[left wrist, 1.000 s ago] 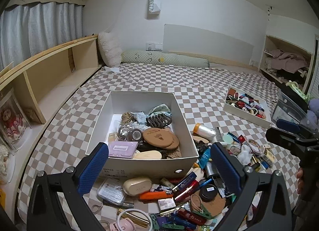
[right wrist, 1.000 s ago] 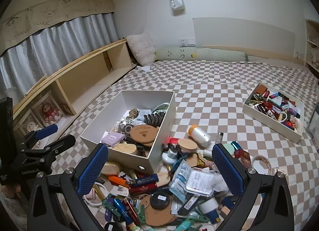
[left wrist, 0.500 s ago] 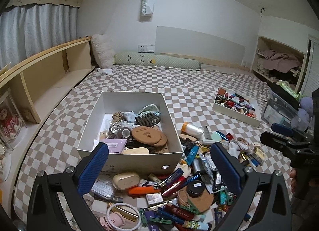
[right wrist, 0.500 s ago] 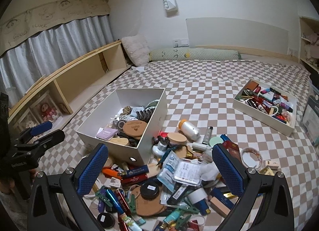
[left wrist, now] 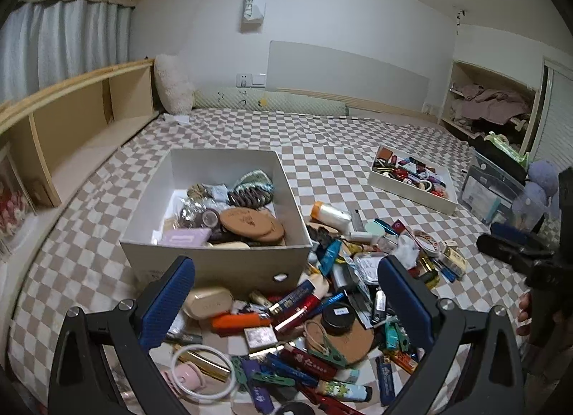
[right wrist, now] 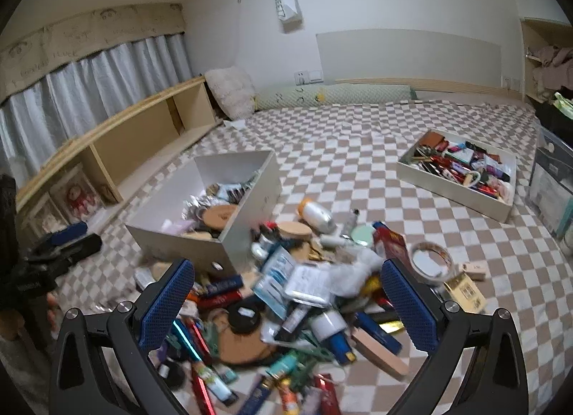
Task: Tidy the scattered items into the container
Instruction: 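Lower the left tool toward the black round tin while the right approaches the white-and-orange lighter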
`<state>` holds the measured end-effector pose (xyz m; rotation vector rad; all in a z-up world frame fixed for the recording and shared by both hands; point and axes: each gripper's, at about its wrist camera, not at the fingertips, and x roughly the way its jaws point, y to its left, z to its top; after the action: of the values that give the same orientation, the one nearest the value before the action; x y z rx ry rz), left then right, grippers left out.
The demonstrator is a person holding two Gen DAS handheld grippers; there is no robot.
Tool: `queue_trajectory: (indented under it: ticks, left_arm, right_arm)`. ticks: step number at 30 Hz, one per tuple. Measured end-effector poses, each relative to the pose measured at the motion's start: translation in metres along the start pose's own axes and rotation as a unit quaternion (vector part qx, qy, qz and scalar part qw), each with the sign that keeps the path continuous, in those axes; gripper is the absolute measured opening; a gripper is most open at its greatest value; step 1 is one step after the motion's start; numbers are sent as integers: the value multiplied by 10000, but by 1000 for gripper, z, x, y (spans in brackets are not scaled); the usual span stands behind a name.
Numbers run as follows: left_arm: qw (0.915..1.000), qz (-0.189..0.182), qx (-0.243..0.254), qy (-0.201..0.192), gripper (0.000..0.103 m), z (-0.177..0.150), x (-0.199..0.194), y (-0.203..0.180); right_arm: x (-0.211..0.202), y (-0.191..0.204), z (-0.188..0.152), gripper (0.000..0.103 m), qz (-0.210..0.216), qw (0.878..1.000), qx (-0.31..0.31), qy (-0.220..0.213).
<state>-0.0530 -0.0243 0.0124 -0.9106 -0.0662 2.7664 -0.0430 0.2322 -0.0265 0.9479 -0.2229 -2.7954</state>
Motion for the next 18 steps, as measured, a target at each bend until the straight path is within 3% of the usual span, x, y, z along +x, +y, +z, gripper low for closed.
queue_trajectory:
  ticks: [12,18]
  left_arm:
    - [9998,3,-27,171,102,-41,14,-1]
    - [9993,101,-38,358,102,-68,23,2]
  right_arm:
    - [14,-20,-56,103,-350,9988,-111,326]
    - [22,-22,-77,103,-413,9960,-464,644]
